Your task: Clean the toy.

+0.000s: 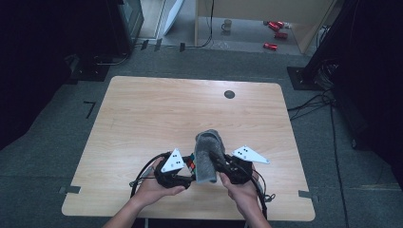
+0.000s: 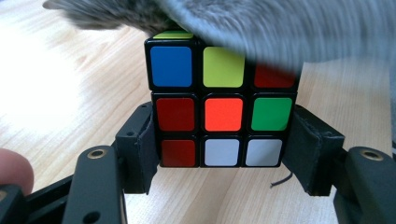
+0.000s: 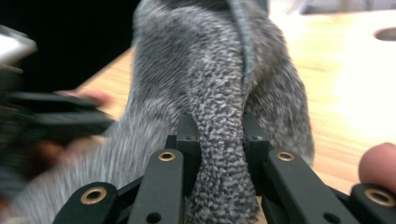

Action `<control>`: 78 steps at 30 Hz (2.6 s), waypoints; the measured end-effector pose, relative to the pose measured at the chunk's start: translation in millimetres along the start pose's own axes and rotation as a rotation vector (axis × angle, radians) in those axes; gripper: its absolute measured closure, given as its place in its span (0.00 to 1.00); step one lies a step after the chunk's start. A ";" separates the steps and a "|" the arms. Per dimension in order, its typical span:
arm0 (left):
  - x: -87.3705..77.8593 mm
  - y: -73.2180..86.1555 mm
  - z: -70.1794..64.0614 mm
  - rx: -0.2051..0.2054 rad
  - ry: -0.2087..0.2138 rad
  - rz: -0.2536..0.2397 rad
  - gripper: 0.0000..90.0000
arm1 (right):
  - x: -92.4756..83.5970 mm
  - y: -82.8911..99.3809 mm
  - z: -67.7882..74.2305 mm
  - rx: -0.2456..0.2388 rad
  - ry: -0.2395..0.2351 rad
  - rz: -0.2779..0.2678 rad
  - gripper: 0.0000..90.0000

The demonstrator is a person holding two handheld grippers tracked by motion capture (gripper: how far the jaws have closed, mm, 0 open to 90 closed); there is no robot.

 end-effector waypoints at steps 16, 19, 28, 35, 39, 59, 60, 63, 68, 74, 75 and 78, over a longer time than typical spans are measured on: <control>1.7 -1.7 -3.8 0.015 -0.008 0.003 0.40 | 0.8 1.2 15.2 -0.059 -0.016 -0.004 0.84; -2.9 -4.1 -1.1 -0.002 0.002 -0.018 0.40 | 0.1 -0.8 9.8 -0.047 -0.013 -0.009 0.84; 0.4 -1.6 -1.8 0.002 0.004 -0.005 0.40 | -0.1 -0.2 9.6 -0.028 -0.019 0.004 0.83; -9.7 -5.4 8.1 -0.020 -0.009 -0.037 0.40 | 1.4 2.9 -8.9 -0.040 0.039 0.006 0.83; -20.6 -11.8 19.3 -0.051 -0.019 -0.078 0.40 | 3.0 14.7 -30.1 0.003 0.071 0.045 0.83; -25.2 -18.4 15.8 -0.095 0.075 -0.153 0.40 | 6.2 18.8 -11.6 0.103 -0.129 0.043 0.84; -25.4 -19.1 15.2 -0.092 0.074 -0.154 0.40 | 7.5 21.7 -10.7 0.101 -0.128 0.054 0.84; -25.1 -16.5 16.8 -0.095 0.070 -0.145 0.40 | 10.0 25.2 -8.0 0.088 -0.117 0.072 0.84; -22.9 -13.9 16.0 -0.087 0.070 -0.138 0.40 | 0.6 7.6 -9.5 0.097 -0.124 0.005 0.84; -23.6 -17.4 15.5 -0.096 0.061 -0.141 0.40 | 9.3 25.9 -9.3 0.088 -0.098 0.065 0.84; -24.1 -17.0 16.9 -0.100 0.060 -0.142 0.40 | 9.7 26.6 -8.4 0.090 -0.099 0.069 0.84; -24.9 -15.4 19.2 -0.099 0.057 -0.136 0.40 | 4.0 16.0 -6.7 0.088 -0.111 0.032 0.84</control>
Point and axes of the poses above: each handheld gripper's, and its own axes: x roughly forward along the jaws, y roughly out of its underside, z roughly to its left, the point moved 5 cm from there along x, roughly forward along the jaws, and after that the axes turned 10 degrees about -z, right-handed, at the moved point
